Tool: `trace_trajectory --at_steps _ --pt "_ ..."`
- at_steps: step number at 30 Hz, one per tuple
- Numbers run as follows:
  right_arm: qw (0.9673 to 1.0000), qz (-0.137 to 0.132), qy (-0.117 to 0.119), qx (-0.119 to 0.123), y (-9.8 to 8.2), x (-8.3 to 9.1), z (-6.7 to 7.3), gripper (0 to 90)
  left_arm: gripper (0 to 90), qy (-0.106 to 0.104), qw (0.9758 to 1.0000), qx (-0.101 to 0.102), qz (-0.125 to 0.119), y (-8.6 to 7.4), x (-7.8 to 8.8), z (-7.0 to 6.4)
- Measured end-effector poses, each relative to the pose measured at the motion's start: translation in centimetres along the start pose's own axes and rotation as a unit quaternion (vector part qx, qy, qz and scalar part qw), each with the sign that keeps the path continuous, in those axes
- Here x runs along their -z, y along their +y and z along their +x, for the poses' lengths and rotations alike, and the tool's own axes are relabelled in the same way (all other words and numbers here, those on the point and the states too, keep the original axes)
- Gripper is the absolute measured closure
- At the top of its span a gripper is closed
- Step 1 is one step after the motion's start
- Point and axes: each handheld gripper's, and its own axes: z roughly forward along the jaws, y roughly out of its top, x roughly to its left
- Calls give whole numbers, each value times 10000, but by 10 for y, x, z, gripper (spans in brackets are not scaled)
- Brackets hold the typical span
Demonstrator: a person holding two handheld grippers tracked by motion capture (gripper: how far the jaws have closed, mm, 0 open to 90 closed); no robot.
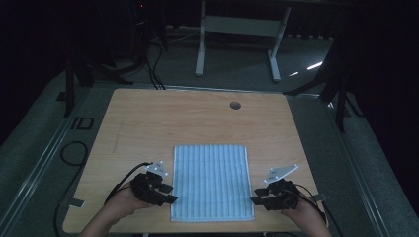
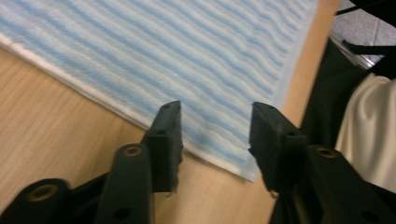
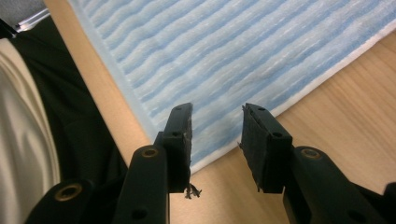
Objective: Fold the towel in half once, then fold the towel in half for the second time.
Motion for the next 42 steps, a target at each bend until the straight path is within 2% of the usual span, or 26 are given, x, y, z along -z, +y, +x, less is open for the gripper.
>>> trace_trajectory --at_steps 4,8,9,15,18,22,28,31,33,36,42 --pt "10000 49 -44 60 9 -6 -10 596 507 198 9997 -50 158 5 -7 6" --pt "9999 43 -75 64 20 -11 -23 578 497 348 9993 -14 155 11 -8 17" --pt "9999 46 -96 66 23 -12 -26 577 493 363 9992 52 135 12 -8 20" --pt "9999 -5 -128 -19 42 -17 -49 565 444 542 9984 59 175 23 -9 39" --pt "9996 -1 -275 -50 52 -19 -63 560 436 595 9980 129 197 29 -11 50" --pt "9987 82 -493 -126 62 -24 -81 553 433 624 9979 165 90 37 -12 65" --pt "9975 80 -647 -272 76 -32 -108 542 433 951 9949 325 66 51 -13 89" --pt "9975 -15 -664 -240 82 -36 -118 533 433 992 9941 428 19 56 -14 101" --pt "9973 -33 -654 -344 86 -40 -125 529 433 961 9942 492 -19 59 -16 109" --pt "9966 32 -681 -455 91 -47 -134 527 433 1039 9931 550 -44 64 -20 119" --pt "9957 133 -682 -606 100 -64 -147 513 433 1016 9926 649 -102 74 -27 133"
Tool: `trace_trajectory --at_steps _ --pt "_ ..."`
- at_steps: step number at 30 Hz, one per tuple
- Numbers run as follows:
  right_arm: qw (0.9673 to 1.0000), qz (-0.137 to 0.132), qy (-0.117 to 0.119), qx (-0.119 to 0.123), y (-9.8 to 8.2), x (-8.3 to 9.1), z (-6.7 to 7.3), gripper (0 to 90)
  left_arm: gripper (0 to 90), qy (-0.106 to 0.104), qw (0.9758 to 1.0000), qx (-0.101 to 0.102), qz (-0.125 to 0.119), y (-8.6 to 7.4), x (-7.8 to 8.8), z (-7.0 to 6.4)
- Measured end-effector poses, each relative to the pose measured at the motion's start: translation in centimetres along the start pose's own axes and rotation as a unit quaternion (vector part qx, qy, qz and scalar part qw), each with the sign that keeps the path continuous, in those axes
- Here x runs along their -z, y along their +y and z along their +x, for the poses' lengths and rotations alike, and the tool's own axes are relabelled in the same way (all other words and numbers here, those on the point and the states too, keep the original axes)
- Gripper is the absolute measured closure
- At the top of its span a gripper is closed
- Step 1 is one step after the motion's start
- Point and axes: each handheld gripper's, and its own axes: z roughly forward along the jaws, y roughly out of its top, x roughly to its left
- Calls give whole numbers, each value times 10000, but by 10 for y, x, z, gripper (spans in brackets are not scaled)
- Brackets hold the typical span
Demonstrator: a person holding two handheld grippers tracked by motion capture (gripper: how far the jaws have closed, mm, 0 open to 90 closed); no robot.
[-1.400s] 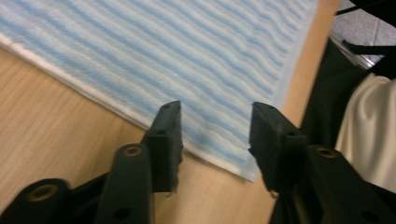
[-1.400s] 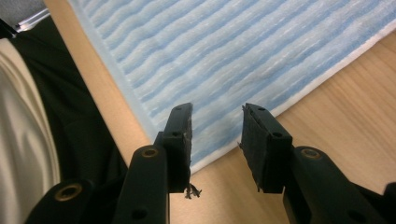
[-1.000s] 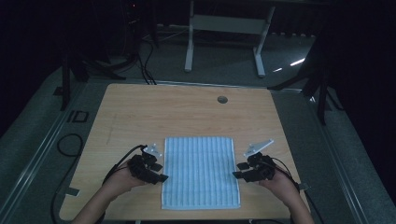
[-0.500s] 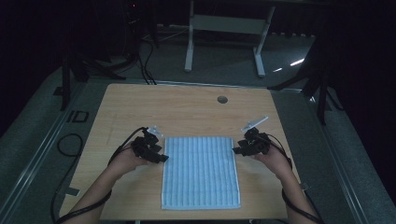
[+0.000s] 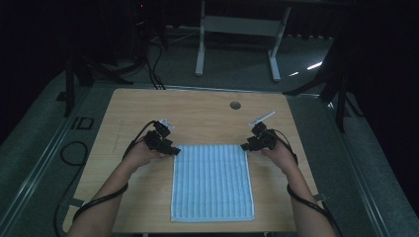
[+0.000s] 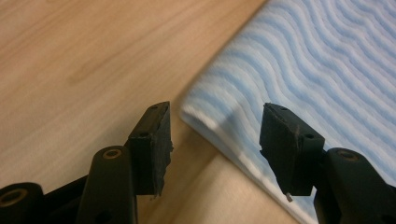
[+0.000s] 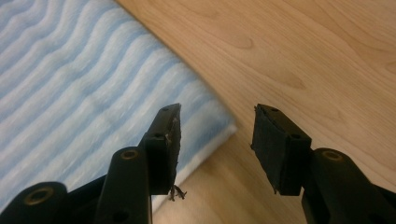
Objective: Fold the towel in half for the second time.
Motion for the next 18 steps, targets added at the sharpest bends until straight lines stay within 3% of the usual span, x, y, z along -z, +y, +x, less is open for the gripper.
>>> trace_trajectory --at_steps 6,9,13,14,17,18 --pt "9996 205 -8 -177 5 -19 -5 517 437 -68 9998 151 102 3 -14 10" --pt "9993 331 28 -159 5 -26 -6 561 474 -54 9997 164 162 4 -22 11" --pt "9989 422 174 -113 4 -31 -7 760 571 -123 9998 52 154 5 -28 8" --pt "9986 459 234 -132 3 -31 -7 819 638 -143 9998 60 158 6 -29 6" --pt "9989 429 170 -96 4 -29 -6 866 819 -132 9998 -49 156 10 -29 2" --pt "9991 402 128 -92 5 -27 -5 868 835 -80 9999 -61 114 11 -28 1"
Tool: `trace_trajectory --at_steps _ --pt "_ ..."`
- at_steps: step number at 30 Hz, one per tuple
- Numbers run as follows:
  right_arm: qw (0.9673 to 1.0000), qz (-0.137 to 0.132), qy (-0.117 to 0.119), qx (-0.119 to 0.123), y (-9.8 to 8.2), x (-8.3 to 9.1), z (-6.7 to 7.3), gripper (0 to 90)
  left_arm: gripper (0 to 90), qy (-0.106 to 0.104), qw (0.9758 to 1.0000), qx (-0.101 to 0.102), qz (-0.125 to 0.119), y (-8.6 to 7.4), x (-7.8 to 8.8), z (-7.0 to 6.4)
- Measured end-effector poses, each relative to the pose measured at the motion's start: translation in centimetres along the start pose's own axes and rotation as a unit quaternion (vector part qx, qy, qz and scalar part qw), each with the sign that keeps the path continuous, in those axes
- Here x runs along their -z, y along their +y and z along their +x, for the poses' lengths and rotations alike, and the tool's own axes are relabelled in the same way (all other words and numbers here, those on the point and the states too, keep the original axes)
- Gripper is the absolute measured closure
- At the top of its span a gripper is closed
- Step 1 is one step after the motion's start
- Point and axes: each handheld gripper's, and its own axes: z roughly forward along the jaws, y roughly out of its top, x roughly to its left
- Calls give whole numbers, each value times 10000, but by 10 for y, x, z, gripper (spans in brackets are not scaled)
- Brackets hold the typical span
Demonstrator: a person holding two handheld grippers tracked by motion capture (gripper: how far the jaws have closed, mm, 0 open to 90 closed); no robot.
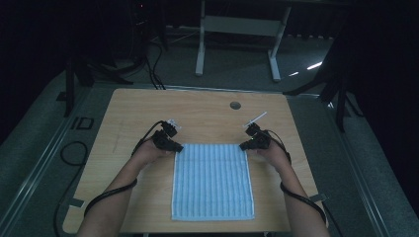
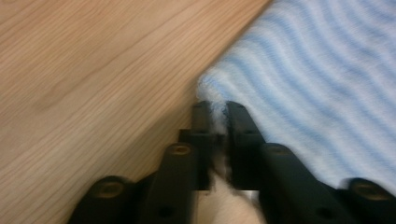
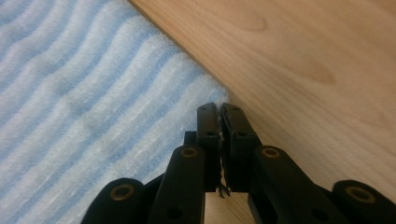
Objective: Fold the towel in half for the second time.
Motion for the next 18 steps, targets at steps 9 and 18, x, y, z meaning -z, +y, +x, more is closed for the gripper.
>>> trace_trajectory --at_steps 9,18 --pt "9996 -213 -156 132 5 17 5 870 846 99 9997 4 -218 4 16 -6" --pt "9990 -370 -148 204 6 29 11 870 846 47 9996 42 -276 2 23 -6"
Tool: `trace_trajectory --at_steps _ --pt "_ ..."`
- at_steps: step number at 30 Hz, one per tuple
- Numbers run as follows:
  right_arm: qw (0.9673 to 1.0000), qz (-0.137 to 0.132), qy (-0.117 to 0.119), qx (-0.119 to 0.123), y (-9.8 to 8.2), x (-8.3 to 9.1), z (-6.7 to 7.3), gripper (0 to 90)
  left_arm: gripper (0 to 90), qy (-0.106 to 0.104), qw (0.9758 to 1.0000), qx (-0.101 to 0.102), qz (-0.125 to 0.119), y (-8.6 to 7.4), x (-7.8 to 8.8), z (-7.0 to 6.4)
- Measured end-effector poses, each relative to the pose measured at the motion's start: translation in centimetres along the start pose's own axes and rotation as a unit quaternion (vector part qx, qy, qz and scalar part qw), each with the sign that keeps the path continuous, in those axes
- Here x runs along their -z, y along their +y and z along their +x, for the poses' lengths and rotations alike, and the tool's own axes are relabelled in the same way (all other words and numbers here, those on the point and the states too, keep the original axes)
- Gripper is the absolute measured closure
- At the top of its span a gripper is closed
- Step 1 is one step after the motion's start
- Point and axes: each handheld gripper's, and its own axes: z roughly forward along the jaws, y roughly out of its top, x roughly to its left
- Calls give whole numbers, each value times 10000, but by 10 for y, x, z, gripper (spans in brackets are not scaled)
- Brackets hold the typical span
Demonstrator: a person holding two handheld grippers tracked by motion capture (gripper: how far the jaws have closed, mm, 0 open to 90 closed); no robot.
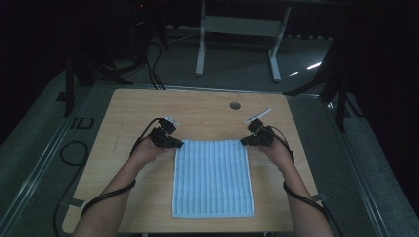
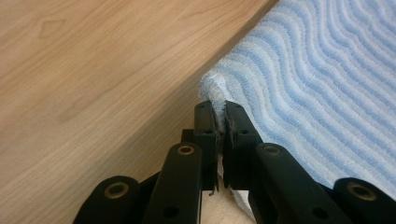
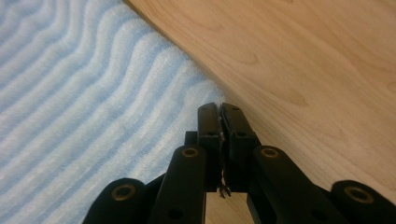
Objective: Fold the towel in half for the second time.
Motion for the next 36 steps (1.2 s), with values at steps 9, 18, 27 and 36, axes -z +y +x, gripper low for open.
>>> trace_trajectory --at_steps 9,18,27,36 --pt "9999 -83 -50 65 5 15 -2 870 846 -43 9998 -38 -189 7 16 -1" --pt "9986 -418 -54 320 -3 44 13 870 846 -179 9986 -324 -383 0 42 -23" --pt "9959 -701 -39 571 -44 76 47 870 844 -430 9948 -716 -582 -22 66 -63" --pt "9929 -856 20 820 -87 92 87 868 844 -535 9910 -1140 -445 -50 76 -97"
